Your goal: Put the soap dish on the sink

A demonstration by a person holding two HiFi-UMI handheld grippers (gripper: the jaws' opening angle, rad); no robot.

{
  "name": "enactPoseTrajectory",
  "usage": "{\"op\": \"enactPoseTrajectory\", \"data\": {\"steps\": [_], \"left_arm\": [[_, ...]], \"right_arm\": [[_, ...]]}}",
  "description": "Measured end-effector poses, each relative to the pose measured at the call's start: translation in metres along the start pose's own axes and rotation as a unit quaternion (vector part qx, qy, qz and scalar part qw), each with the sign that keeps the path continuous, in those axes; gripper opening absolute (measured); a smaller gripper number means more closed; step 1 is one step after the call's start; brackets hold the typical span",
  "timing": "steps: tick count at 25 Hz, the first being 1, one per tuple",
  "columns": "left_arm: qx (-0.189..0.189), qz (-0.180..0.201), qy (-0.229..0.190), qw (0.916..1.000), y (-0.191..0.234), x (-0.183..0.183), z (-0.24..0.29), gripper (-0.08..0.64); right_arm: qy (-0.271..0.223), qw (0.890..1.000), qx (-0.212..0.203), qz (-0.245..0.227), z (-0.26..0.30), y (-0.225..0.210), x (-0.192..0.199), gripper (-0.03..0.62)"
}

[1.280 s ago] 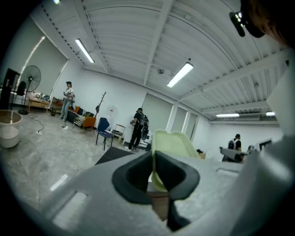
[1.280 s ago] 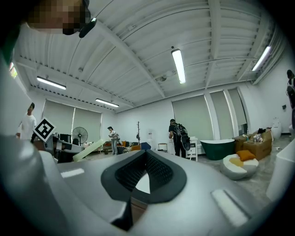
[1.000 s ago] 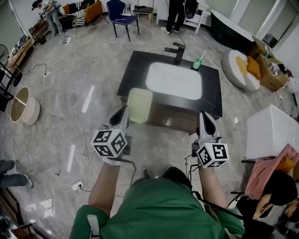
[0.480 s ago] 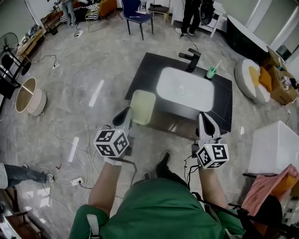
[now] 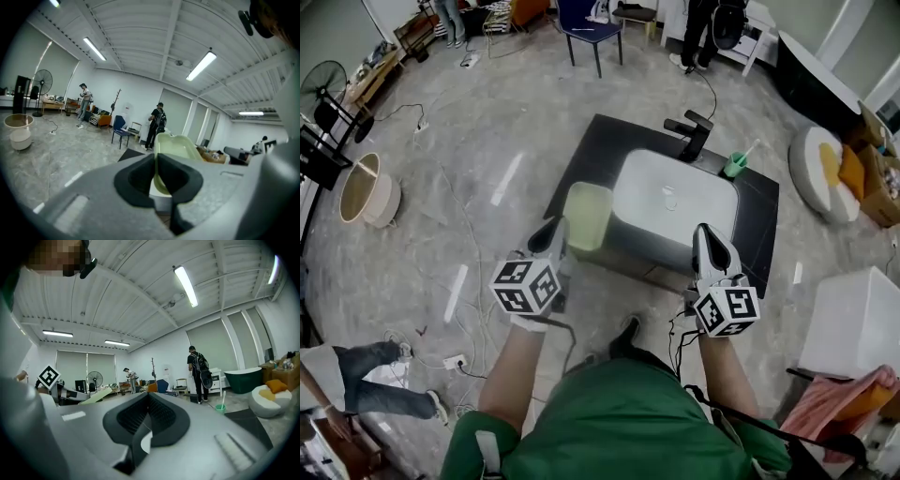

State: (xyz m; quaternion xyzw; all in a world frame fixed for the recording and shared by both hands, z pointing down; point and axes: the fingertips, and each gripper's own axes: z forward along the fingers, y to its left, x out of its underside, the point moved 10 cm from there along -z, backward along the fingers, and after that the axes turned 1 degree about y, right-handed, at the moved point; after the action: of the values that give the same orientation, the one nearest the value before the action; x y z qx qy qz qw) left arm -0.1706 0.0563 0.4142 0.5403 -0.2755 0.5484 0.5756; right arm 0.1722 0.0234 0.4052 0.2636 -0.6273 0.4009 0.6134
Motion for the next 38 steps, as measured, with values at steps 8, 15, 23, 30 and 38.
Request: {"op": "enactPoseTrajectory", "data": {"steps": [8,15,23,30,38], "left_arm": [[-0.024,0.002,0.008,0.9997,-0.007,-0.007,0.048,0.017],[-0.040,-0.002,0.022,0.9990,0.015,-0.007,0.079,0.017],[-0.029,-0.015,0.046,0.9984,0.077,-0.014,0.141,0.017],[-0.011,-0.011,0.105,0.9943,0.140,-0.013,0.210,0.017],[0.010,0.009,0.176,0.9843,0.194,0.015,0.268,0.017]], "right_arm": [[0.002,1.000,-0.018,0.017,0.040,-0.048,-0.004,-0.003],[0.012,1.000,-0.021,0.019,0.071,-0.063,-0.001,-0.003],[0.011,1.000,0.021,0.009,0.123,-0.064,-0.011,-0.003],[0.022,0.998,0.061,0.007,0.186,-0.057,-0.017,-0.003],[0.039,0.993,0.108,0.005,0.231,-0.046,-0.009,-0.003]]}}
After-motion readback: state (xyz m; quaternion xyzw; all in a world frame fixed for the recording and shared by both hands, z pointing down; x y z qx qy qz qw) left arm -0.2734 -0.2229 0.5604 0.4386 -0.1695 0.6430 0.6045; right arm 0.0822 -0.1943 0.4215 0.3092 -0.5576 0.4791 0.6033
